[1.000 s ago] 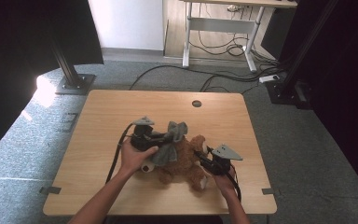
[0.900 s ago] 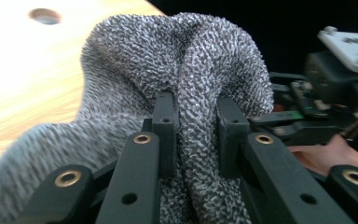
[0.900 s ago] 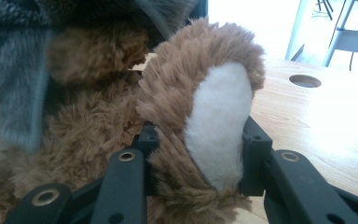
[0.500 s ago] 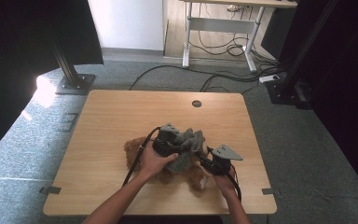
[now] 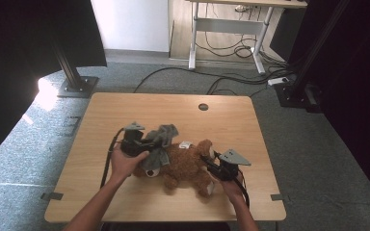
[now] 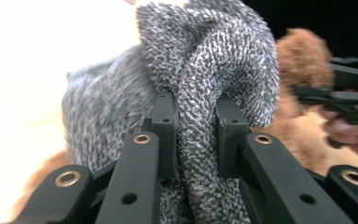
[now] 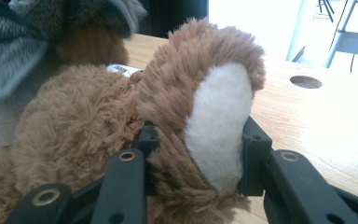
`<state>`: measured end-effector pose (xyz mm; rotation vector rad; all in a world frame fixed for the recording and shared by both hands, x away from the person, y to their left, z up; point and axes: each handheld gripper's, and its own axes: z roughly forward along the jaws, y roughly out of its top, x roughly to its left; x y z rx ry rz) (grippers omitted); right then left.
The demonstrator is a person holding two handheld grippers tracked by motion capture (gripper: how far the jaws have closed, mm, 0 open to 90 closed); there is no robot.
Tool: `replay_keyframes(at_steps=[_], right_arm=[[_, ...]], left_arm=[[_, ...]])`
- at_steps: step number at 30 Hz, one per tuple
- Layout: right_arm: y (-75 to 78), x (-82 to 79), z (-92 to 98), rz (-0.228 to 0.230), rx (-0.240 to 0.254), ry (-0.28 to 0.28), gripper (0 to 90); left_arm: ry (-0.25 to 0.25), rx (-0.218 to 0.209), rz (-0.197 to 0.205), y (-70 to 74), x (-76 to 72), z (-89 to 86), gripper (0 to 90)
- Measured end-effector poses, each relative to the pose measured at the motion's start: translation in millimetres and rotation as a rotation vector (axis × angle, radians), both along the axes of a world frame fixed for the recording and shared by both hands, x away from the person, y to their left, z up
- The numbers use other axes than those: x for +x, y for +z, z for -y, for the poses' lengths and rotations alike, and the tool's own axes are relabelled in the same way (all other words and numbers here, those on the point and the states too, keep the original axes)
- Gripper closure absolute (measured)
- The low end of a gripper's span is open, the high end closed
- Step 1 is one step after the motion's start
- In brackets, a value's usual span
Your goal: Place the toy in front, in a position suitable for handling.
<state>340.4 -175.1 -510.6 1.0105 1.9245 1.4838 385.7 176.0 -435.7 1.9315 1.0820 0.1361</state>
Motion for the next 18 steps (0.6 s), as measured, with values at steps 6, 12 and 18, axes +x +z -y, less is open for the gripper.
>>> replay_keyframes(at_steps=[6,12,18], right_arm=[[-0.8,0.6,-1.3,-0.01,0.009,-0.002,61.0],[9.7,-8.8,4.8,-0.065,0.104,-0.047,43.6],[11.2,-37.0,12.3,-0.1,0.098,-0.062,36.0]], left_arm=[[-0.005,-0.047,-0.009,-12.7,-9.0,-20.1,73.2],[-0.007,-0.052,0.012,-23.9,-17.0,-18.6,73.6],[-0.001,-0.1,0.026,-33.9,-25.0,-25.6,74.2]])
